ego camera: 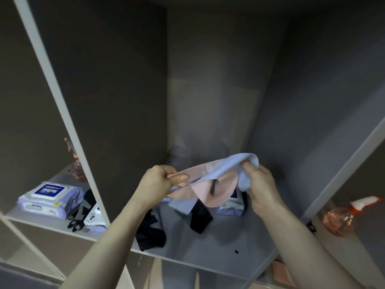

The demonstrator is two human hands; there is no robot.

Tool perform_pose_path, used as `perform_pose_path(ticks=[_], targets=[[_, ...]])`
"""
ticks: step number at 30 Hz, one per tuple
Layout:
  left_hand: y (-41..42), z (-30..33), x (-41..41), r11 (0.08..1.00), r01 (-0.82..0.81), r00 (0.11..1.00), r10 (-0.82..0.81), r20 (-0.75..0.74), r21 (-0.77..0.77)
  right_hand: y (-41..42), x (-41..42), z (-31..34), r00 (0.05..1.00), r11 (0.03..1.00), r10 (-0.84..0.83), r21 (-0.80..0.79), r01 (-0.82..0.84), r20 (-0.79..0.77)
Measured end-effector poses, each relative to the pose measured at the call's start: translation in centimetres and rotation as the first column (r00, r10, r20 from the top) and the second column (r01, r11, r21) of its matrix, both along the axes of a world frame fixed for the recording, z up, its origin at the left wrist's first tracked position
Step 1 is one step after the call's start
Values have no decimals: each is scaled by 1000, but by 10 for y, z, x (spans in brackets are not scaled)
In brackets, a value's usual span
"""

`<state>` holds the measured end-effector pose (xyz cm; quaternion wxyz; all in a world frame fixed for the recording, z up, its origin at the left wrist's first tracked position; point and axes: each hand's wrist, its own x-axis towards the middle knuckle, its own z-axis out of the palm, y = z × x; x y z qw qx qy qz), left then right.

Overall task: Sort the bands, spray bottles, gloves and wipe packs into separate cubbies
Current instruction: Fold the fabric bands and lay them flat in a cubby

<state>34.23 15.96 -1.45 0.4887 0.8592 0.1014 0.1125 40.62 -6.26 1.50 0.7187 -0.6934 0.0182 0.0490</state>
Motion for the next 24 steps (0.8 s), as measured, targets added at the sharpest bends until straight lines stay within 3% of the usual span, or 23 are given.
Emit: perform_pose_path(ticks=[5,7,10,13,18,20,23,24], targets=[[6,-12,-4,986,-56,998,50,-42,-156,0,1,-1,964,953,-257,143,265,-75],[13,-21,-6,952,-203,979,189,-80,-230,-6,5,0,939,931,-337,124,344,-74],[30,-33,-8,897,-396,918,394,-54,-194,-13,8,0,926,914,-377,148,377,-29],[38,-30,-10,887,-409,907,420,7,-214,-17,6,-6,922,916,-386,119,384,-3],[28,-20,-4,928,-317,940,335,65,-194,-15,8,-33,921,921,-388,-36,387,-37],[29,-19,-3,867,-389,896,435,93,-312,-16,8,-43,911,914,-407,-25,406,-72],[33,-9,-9,627,-409,793,604,81,-663,-17,10,-56,900,906,-424,-55,420,-107],[33,-6,-11,597,-369,795,599,90,-713,-16,9,-58,911,916,-399,-85,392,-99]])
